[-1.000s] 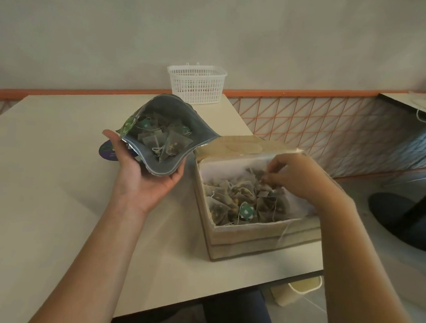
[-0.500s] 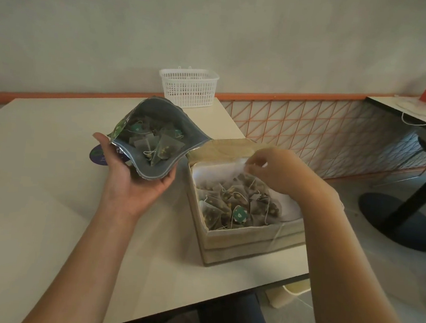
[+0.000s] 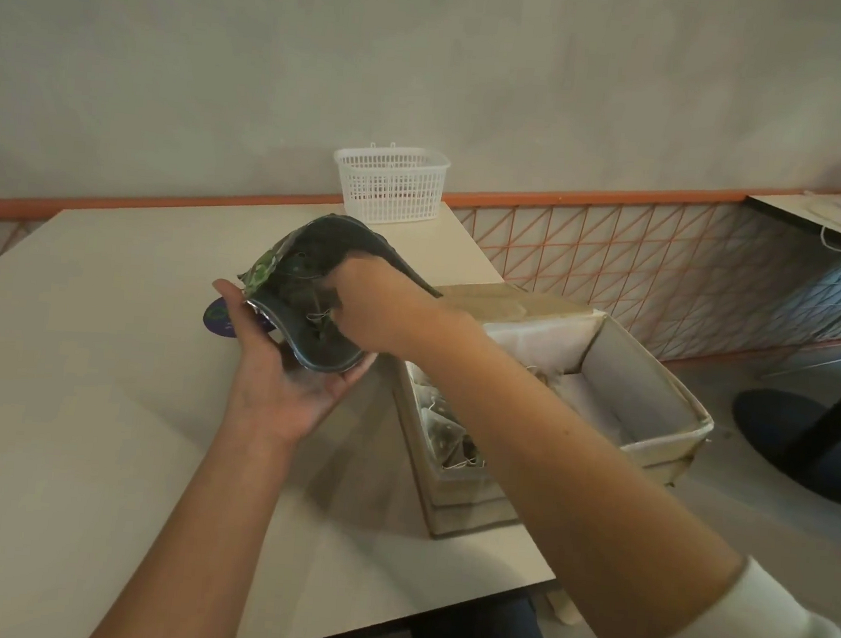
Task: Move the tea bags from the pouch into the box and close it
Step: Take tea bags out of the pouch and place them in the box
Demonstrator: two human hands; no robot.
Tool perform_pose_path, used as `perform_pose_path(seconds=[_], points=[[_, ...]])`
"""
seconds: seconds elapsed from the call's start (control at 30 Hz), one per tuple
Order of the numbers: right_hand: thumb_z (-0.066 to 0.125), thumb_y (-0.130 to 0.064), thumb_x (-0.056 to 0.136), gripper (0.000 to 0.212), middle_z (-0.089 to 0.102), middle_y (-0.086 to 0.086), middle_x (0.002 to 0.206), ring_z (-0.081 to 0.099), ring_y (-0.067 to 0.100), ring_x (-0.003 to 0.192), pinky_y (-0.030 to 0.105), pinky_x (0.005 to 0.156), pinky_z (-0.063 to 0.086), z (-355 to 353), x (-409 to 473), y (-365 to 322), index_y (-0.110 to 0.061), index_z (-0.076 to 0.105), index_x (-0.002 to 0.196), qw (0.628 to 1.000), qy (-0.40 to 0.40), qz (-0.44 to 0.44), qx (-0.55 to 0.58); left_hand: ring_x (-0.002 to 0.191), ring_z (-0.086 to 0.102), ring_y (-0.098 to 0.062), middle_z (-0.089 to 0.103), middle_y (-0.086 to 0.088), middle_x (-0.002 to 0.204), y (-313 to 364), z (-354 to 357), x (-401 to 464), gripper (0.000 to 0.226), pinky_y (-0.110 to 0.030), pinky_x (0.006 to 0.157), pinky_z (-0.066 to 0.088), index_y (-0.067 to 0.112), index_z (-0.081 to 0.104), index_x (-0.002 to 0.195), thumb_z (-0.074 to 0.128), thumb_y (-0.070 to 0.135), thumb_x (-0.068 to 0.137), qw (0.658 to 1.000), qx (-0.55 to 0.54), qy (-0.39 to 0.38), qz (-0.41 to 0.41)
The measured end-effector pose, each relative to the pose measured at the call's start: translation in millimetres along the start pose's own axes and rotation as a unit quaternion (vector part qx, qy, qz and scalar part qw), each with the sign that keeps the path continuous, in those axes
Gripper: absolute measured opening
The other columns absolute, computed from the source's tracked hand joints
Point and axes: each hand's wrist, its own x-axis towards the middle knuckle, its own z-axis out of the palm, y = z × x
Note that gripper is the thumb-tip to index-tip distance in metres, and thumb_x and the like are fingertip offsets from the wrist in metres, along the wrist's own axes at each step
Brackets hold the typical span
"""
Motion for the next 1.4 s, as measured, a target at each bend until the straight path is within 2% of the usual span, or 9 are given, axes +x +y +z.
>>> perform_pose_path(seconds=[0.17, 0.3, 0.6, 0.77, 0.97, 1.1, 1.2, 1.3, 1.4], points=[[0.058, -0.007, 0.087, 0.046, 0.064, 0.004, 0.114, 0.060, 0.020, 0.099, 0.025, 0.079, 0.047, 8.5, 14.0, 5.5, -0.015, 0.054, 0.133, 0.997, -0.066, 0.018, 0.017, 0.111, 0.068, -0.035, 0.071, -0.012, 0.123, 4.9, -0.3, 0.3, 0.087, -0.057, 0.092, 0.054, 0.020, 0.064, 0.125, 0.035, 0.088, 0.079, 1.000, -0.003, -0.006, -0.017], [0.062, -0.012, 0.086, 0.030, 0.070, 0.006, 0.105, 0.065, 0.022, 0.094, 0.031, 0.085, 0.055, 13.0, 17.0, 8.1, -0.014, 0.068, 0.115, 0.998, -0.062, 0.029, 0.013, 0.110, 0.069, -0.034, 0.070, -0.013, 0.124, 5.5, -2.2, 0.3, 0.089, -0.054, 0.090, 0.056, 0.019, 0.062, 0.128, 0.036, 0.087, 0.079, 1.000, -0.002, -0.005, -0.025], [0.063, -0.013, 0.085, 0.012, 0.071, -0.002, 0.086, 0.065, 0.018, 0.083, 0.032, 0.077, 0.055, -3.4, -5.6, 5.3, -0.018, 0.073, 0.087, 0.992, 0.063, 0.007, 0.113, 0.105, 0.071, -0.035, 0.072, -0.013, 0.119, 7.7, 0.0, 0.7, 0.085, -0.053, 0.087, 0.057, 0.016, 0.069, 0.116, 0.036, 0.086, 0.081, 1.000, -0.006, 0.008, -0.009], [0.072, -0.019, 0.083, 0.005, 0.063, -0.008, 0.073, 0.060, 0.012, 0.073, 0.025, 0.066, 0.049, -8.5, -26.9, 11.9, -0.015, 0.072, 0.085, 0.968, 0.154, 0.011, 0.196, 0.106, 0.070, -0.036, 0.072, -0.016, 0.117, 6.2, 1.5, 1.1, 0.090, -0.052, 0.084, 0.059, 0.012, 0.082, 0.090, 0.035, 0.087, 0.080, 1.000, 0.001, -0.002, -0.017], [0.073, -0.020, 0.084, 0.003, 0.062, -0.016, 0.077, 0.054, -0.012, 0.067, 0.005, 0.062, 0.041, -24.7, -53.2, 23.3, -0.020, 0.070, 0.085, 0.927, 0.214, 0.039, 0.305, 0.111, 0.067, -0.041, 0.069, -0.022, 0.121, 3.6, 3.4, 1.5, 0.088, -0.055, 0.099, 0.048, 0.012, 0.065, 0.119, 0.038, 0.086, 0.080, 0.999, -0.024, -0.013, -0.020], [0.072, -0.020, 0.085, 0.005, 0.068, -0.015, 0.082, 0.062, 0.004, 0.075, 0.013, 0.065, 0.049, -37.2, -73.4, 40.3, -0.024, 0.069, 0.085, 0.912, 0.234, 0.067, 0.329, 0.108, 0.068, -0.043, 0.070, -0.023, 0.118, 2.4, 4.4, 1.5, 0.086, -0.055, 0.099, 0.049, 0.014, 0.062, 0.123, 0.041, 0.085, 0.080, 0.999, -0.035, -0.017, -0.023], [0.073, -0.021, 0.083, 0.005, 0.069, -0.013, 0.080, 0.060, 0.002, 0.069, 0.011, 0.063, 0.047, -39.7, -88.6, 54.9, -0.022, 0.069, 0.086, 0.911, 0.237, 0.102, 0.322, 0.109, 0.067, -0.044, 0.070, -0.022, 0.119, 0.0, 5.2, 2.1, 0.083, -0.057, 0.099, 0.049, 0.014, 0.063, 0.121, 0.043, 0.084, 0.080, 0.999, -0.043, -0.018, -0.025], [0.074, -0.020, 0.083, 0.009, 0.070, -0.010, 0.080, 0.067, 0.013, 0.069, 0.022, 0.063, 0.053, -42.5, -104.9, 70.6, -0.023, 0.066, 0.085, 0.899, 0.249, 0.138, 0.333, 0.112, 0.066, -0.043, 0.069, -0.020, 0.122, -0.8, 5.6, 2.2, 0.082, -0.056, 0.101, 0.048, 0.015, 0.064, 0.121, 0.043, 0.084, 0.081, 0.998, -0.052, -0.028, -0.026], [0.073, -0.014, 0.083, 0.012, 0.070, -0.004, 0.082, 0.067, 0.006, 0.067, 0.012, 0.056, 0.049, -48.0, -120.7, 83.4, -0.021, 0.063, 0.084, 0.873, 0.289, 0.143, 0.367, 0.113, 0.066, -0.042, 0.069, -0.018, 0.124, -1.6, 5.6, 2.8, 0.082, -0.055, 0.103, 0.047, 0.016, 0.064, 0.123, 0.042, 0.083, 0.081, 0.998, -0.054, -0.035, -0.019]])
